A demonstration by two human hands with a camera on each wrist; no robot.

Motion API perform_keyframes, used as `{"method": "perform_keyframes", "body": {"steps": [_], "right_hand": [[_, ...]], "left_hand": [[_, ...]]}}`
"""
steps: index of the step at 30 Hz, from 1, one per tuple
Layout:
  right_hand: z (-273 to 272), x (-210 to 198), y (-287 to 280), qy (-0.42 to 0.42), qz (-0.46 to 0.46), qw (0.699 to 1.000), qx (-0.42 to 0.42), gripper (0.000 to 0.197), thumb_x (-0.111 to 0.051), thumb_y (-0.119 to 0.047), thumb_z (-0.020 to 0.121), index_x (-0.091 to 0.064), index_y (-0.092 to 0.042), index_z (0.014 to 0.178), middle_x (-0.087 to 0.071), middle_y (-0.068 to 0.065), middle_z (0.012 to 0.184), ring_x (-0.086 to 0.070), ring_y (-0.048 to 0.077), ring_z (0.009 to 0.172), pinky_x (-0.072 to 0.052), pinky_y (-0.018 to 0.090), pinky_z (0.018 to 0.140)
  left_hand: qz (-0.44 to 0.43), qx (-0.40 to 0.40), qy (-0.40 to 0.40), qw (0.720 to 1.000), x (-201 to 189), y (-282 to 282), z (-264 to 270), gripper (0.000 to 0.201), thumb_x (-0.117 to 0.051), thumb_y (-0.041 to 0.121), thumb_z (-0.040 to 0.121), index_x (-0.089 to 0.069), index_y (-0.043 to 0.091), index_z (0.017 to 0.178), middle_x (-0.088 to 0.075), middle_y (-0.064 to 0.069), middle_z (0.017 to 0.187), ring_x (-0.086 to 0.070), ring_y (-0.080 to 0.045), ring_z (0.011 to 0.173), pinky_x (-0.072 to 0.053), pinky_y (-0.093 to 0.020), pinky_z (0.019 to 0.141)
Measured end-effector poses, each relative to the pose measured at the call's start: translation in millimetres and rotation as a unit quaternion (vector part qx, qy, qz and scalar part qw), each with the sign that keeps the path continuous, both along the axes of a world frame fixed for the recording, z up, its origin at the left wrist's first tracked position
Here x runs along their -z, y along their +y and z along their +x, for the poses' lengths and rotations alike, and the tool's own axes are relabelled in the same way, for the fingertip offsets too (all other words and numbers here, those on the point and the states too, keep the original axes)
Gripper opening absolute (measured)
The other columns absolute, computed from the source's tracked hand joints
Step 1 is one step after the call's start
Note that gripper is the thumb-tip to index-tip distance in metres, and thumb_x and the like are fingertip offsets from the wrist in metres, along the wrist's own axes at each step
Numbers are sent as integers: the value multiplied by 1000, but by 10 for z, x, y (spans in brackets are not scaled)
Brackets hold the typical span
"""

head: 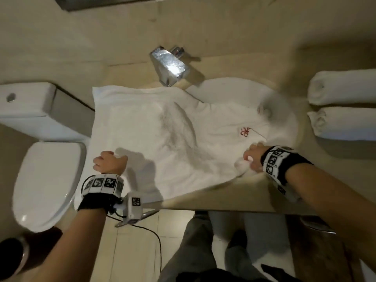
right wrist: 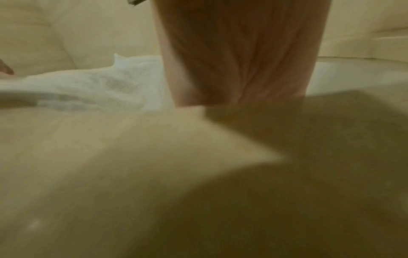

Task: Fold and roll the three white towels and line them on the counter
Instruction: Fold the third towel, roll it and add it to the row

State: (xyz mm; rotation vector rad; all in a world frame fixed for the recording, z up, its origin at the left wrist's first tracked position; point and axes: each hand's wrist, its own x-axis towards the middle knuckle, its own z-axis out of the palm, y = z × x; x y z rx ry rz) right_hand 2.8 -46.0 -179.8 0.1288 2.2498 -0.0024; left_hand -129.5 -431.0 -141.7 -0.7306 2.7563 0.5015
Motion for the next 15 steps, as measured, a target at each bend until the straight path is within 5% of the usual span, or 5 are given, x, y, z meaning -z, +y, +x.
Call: {"method": "perform_keyframes", "body": {"steps": [9,12,15], "right_hand": [[35,-51,-164,27,35,992,-122,38,-46,-35,95,-53,-12,123,-49,11,128,-48,30,119,-40,34,97],[97,-194,-91,62,4,989,-134,34,-46,-24,93,-54,-7,121,-44,9,133,-45,29,121,-37,31,101],[237,-385,91,116,-64,986,-103,11,-49,-13,86,-59,-10,86,-52,7,115,-49,24,111,-39,29,90]], "left_hand": [[-42,-168,-93,980,96,-490,603,47,-44,24,93,-41,-8,128,-37,-25,133,-36,-37,124,-28,-41,106],[76,-203,-103,971,189,-765,742,69,-58,46,75,-45,3,128,-50,-24,128,-52,-40,115,-44,-48,92],[145,-147,-135,969,127,-872,835,66,-55,39,84,-40,6,139,-38,-23,143,-42,-38,128,-36,-48,106]]}}
